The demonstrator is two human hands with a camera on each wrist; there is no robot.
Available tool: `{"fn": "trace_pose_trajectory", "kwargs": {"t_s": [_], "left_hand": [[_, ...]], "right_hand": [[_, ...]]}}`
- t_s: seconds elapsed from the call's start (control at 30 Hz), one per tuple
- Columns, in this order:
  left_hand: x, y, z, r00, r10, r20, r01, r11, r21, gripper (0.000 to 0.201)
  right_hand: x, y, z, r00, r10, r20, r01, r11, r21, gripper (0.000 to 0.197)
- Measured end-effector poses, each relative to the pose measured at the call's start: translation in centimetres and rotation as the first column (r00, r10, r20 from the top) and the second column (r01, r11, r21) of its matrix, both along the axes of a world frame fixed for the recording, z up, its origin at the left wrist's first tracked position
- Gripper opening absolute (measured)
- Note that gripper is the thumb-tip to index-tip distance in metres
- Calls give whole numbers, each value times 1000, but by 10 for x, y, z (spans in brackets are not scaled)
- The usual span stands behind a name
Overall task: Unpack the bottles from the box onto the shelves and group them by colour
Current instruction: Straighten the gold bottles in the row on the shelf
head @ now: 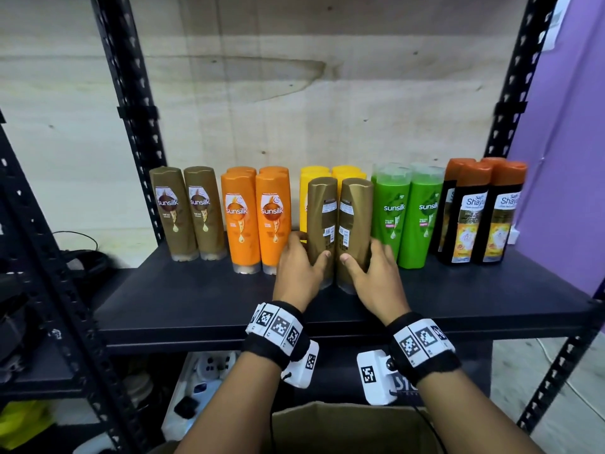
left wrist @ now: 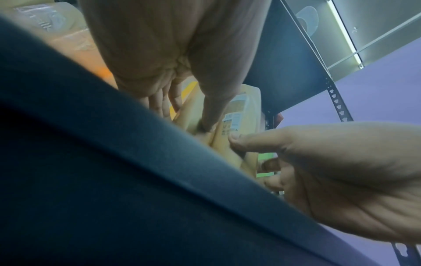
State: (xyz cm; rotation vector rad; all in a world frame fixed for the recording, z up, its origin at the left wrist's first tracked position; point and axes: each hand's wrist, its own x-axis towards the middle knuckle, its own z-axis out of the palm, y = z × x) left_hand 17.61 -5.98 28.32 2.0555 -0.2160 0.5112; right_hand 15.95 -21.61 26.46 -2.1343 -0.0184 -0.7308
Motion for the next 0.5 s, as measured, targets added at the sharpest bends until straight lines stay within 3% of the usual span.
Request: {"fn": "trace_pose_trajectory", "kwargs": {"t_s": [0.1,0.23,0.5], "left_hand": [[-3,2,0,998,-54,26,55,998,-42,60],[-11,14,-1,993,-56,100,57,998,-11,42],[-28,72,8,979,76,190,-67,996,-57,45]], "right_hand": [[-4,2,-1,1000,3,31,-4,999,34,51],[-8,10,1,997,44,64,-51,992,112,43],[-15,50,13,984,173,46,-178,972,156,39]]}}
